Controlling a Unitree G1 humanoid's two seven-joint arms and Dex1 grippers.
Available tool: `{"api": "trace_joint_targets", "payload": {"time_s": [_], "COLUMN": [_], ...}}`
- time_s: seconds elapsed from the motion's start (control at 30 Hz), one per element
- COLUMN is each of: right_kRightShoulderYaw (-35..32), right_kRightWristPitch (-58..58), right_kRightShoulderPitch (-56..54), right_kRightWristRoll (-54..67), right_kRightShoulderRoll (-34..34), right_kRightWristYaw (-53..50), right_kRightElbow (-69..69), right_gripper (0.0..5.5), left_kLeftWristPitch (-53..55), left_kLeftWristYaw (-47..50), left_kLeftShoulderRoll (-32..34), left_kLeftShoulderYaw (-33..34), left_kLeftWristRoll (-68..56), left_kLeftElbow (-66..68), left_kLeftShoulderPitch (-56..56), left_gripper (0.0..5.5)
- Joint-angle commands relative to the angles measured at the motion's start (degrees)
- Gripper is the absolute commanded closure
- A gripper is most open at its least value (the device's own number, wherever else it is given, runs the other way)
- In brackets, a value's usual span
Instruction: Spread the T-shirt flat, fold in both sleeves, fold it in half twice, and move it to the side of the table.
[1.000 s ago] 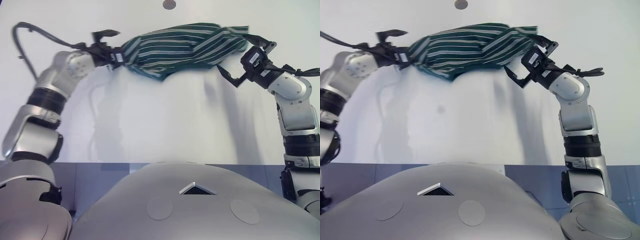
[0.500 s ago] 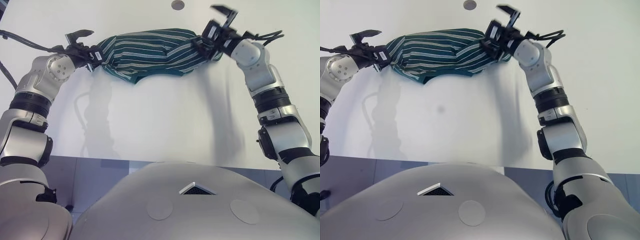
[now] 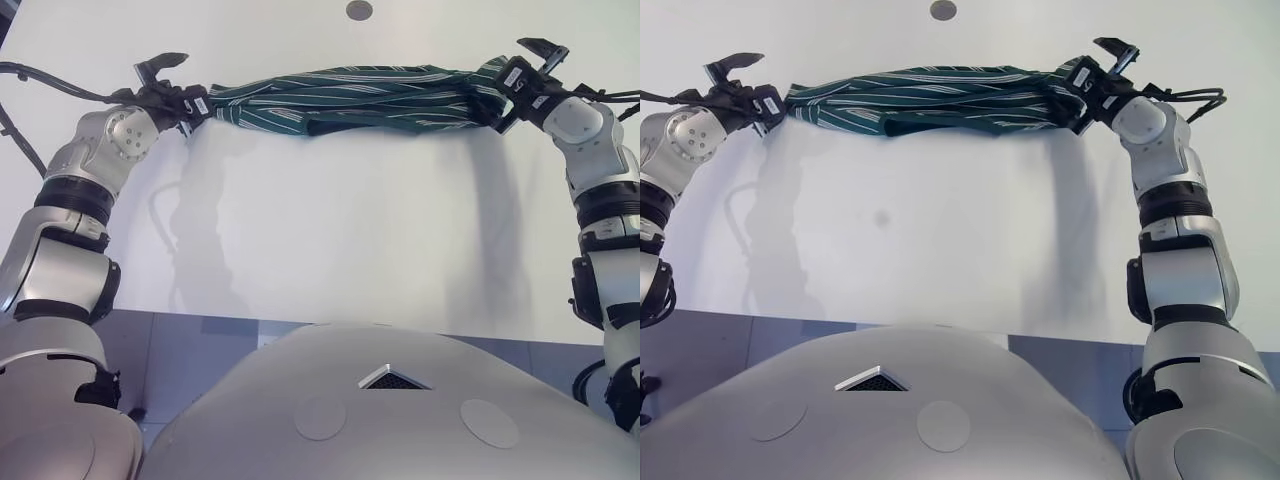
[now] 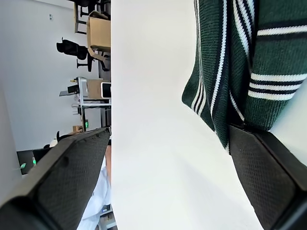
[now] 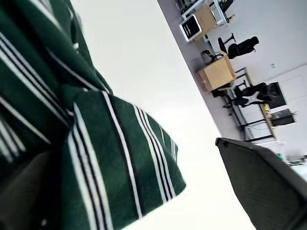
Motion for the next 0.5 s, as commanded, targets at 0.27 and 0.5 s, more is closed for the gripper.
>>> {"api": "trace_joint_targets", "payload": {"time_s": [0.27,0.5], "right_kRightShoulderYaw": [-7.3,-7.4], "right_kRightWristPitch": [-1.3,1.8], "right_kRightShoulderPitch": [0.7,2.8], "right_kRightWristRoll": [11.0,17.0], "right_kRightShoulderRoll": [2.3,0.4], "right_kRightWristYaw": [9.7,21.3], "right_kRightElbow": [-11.1,-25.3], "right_gripper": [0.13,0.13], "left_kLeftWristPitch": [-4.2,-9.8], "left_kLeftWristYaw": [-17.2,-15.7], "left_kLeftShoulderRoll": [-7.2,-3.9], "left_kLeftShoulderYaw": [19.7,22.6], "left_kLeftWristRoll": [-23.8,-20.2], "left_kLeftElbow": [0.0,-19.3], "left_kLeftShoulderPitch": [4.1,13.1], "left_gripper": [1.18,1.18]}}
